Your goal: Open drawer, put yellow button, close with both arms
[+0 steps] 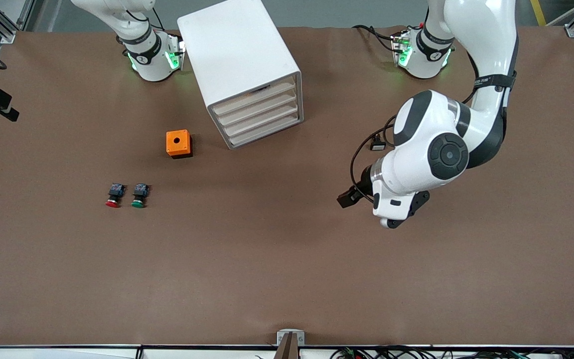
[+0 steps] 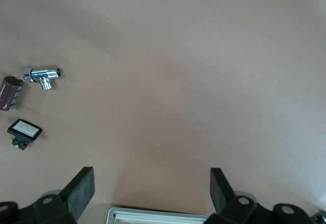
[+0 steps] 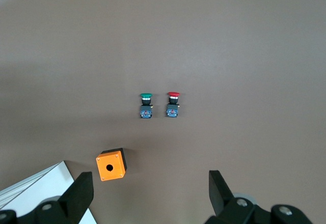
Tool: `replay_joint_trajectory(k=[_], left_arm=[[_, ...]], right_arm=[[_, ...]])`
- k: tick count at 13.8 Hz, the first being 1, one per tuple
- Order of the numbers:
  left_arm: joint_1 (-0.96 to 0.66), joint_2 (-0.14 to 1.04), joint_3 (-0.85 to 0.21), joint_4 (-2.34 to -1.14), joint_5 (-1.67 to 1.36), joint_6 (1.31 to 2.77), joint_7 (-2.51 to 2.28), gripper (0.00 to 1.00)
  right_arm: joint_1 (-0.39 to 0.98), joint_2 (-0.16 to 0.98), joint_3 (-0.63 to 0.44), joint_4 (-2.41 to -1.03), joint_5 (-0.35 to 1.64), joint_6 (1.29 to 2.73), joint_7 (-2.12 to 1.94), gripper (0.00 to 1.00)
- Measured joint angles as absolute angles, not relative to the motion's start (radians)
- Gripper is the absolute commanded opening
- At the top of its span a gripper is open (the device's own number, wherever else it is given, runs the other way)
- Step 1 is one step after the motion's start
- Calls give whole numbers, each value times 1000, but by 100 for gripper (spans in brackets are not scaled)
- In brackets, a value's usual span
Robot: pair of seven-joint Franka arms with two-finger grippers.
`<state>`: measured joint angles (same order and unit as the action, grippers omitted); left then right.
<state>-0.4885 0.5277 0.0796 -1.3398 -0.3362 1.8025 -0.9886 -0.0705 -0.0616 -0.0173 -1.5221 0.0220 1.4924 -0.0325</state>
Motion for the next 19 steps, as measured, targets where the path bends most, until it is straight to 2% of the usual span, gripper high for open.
replay_joint_trajectory(k=[6,14,16,19], left_arm=[[-418,518,79,-1338,-335,1796,-837,100],[-283,357,80,-1350,-285,1439,-439,100],[-241,283,80,-1413,-260,1416,-332,100],[-195,128,80,-1576,-187,1426,-195,100]], right_arm=[[-71,-62,-17,-1522,22,1492,-33,100],[-70,-62,-17,-1522,22,1492,-33,100],[-71,-62,-17,-1522,22,1492,-33,100],[-71,-62,-17,-1523,22,1492,-33,100]])
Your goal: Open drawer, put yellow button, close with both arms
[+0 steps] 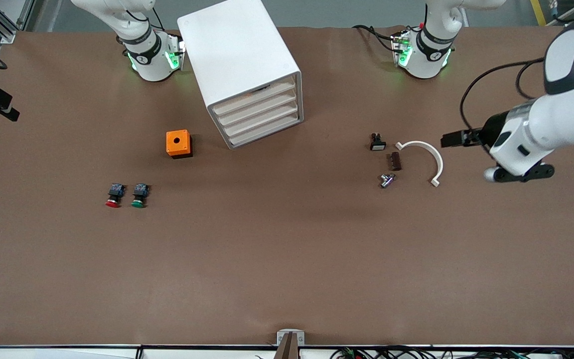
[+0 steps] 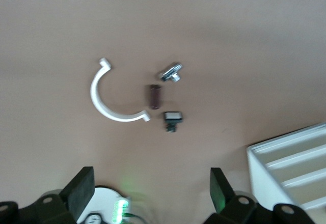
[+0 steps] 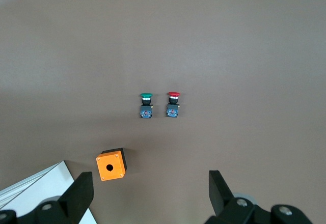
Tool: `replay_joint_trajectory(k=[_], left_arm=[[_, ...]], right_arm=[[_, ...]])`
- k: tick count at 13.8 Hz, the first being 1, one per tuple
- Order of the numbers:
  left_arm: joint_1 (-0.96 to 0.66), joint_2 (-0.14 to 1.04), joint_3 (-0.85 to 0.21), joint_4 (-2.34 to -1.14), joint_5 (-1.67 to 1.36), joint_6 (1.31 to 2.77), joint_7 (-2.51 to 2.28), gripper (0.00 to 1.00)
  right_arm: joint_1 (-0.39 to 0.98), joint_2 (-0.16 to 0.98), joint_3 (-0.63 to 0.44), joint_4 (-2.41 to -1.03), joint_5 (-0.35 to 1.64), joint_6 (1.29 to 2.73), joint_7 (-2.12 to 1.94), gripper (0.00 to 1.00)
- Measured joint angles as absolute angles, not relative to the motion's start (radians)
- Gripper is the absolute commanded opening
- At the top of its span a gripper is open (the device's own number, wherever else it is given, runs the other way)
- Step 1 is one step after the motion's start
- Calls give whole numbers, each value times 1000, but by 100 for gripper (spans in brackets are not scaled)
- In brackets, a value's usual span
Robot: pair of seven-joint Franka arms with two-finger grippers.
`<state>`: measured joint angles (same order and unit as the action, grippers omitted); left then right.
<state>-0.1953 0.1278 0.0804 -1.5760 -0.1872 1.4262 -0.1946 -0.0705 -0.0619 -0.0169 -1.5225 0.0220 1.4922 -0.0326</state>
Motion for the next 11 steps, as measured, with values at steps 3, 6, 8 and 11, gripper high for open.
replay_joint_trajectory(k=[3,6,8,11], left_arm=[[-164,-16,80,-1757,-134,1501,-117,100],[-153,-110,80,-1914,-87,1622,-68,100],[-153,-163,80,-2003,-57,1699,-55,100],[-135,-207,80,-2048,-24,1745,-26,100]], right_arm=[[-71,-62,-17,-1523,22,1492,-33,100],[-71,-62,-17,-1523,22,1492,-33,100],[-71,-62,-17,-1523,22,1492,-33,100],[-71,-62,-18,-1523,22,1492,-33,100]])
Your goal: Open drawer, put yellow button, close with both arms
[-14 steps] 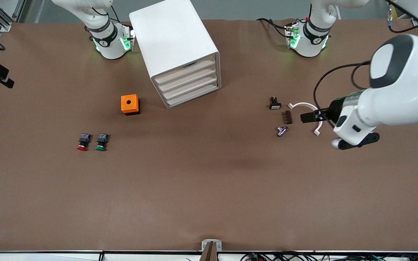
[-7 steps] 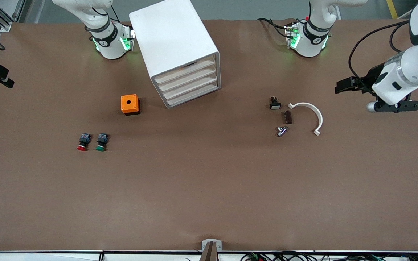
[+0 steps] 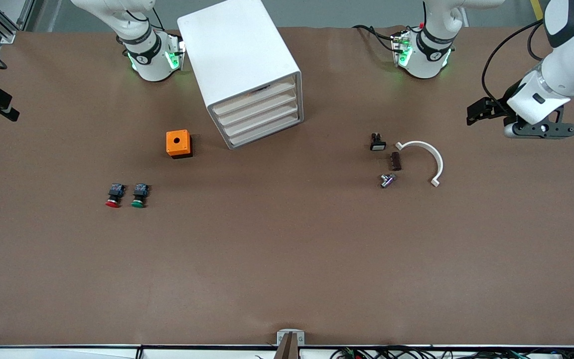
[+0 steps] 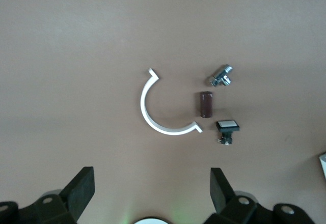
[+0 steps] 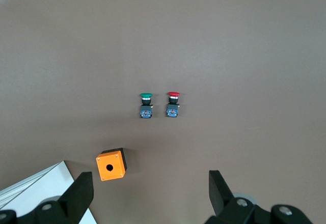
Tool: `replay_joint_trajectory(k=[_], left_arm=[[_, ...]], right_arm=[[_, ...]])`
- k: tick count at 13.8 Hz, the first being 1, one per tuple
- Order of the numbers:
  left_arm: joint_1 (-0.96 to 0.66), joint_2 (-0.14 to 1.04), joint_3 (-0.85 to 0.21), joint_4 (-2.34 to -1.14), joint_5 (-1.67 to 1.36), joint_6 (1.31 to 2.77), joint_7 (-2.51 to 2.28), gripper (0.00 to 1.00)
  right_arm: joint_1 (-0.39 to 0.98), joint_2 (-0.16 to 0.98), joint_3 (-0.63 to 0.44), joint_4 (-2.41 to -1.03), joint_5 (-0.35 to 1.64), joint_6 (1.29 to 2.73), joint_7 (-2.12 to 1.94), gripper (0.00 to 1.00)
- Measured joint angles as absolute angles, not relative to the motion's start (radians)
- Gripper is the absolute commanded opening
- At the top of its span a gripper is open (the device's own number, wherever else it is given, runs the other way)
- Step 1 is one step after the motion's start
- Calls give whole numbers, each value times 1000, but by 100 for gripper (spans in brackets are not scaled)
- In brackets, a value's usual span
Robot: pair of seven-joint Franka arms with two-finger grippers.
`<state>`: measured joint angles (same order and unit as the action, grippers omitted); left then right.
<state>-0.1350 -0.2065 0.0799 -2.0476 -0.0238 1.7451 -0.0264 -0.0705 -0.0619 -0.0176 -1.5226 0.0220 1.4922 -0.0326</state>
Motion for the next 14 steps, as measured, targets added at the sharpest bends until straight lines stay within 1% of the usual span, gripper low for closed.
replay_joint_trajectory(k=[2,5,7,11,14], left_arm=[[-102,-222,80,-2026,-22,1752,10,100],[-89,-219,81,-1933,-15,1740,20,100],[-90,-186,78,-1840,-14,1678,20,100],[-97,-72,71,-1648,-13,1583,20,100],[-100,-27,70,-1584,-13,1549,20,100]], right_arm=[[-71,-62,-18,-1523,22,1492,-33,100],[-71,-62,-19,-1523,22,1492,-33,100],[-71,-62,-19,-1523,22,1492,-33,100],[-71,-62,-19,-1523,22,1492,-33,100],[-71,-62,-19,-1523,22,1492,-33,100]])
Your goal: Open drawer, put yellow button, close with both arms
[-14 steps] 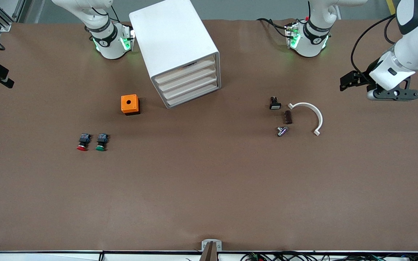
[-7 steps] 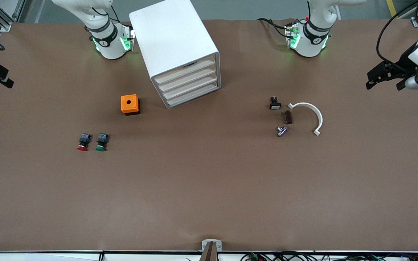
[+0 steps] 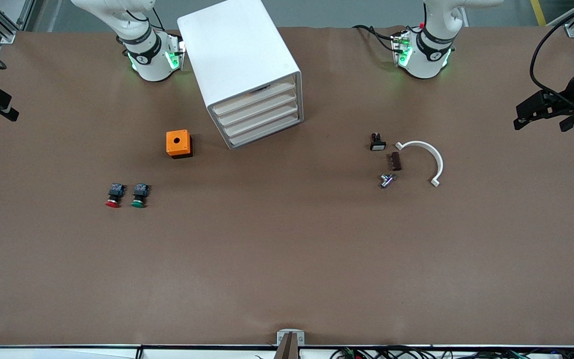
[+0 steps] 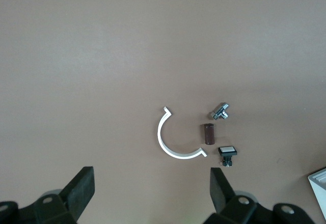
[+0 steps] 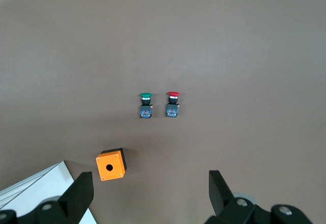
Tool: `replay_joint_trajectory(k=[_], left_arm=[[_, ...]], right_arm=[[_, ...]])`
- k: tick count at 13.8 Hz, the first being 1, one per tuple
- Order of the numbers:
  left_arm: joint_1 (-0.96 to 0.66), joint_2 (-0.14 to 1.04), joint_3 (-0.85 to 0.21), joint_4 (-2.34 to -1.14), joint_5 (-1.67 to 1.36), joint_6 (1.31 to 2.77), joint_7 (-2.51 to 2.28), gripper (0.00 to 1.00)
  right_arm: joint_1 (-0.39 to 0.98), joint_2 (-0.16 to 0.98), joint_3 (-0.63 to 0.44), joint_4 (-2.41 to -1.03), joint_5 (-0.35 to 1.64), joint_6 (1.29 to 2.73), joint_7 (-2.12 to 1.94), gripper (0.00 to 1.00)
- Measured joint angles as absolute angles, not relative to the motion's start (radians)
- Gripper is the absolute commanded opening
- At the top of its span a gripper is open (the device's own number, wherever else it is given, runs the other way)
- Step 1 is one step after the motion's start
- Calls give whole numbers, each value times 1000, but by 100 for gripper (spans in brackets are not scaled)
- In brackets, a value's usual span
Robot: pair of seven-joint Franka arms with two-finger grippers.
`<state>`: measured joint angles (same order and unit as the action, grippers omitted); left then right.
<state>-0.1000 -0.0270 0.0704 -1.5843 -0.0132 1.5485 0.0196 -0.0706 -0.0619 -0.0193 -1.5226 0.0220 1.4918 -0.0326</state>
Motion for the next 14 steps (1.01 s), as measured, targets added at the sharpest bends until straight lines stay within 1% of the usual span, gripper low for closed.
replay_joint_trajectory(k=[14], left_arm=[[-102,-23,62,-1546,-13,1540,20,100]], right_arm=[[-71,-62,-21,-1523,18,1490,-33,100]])
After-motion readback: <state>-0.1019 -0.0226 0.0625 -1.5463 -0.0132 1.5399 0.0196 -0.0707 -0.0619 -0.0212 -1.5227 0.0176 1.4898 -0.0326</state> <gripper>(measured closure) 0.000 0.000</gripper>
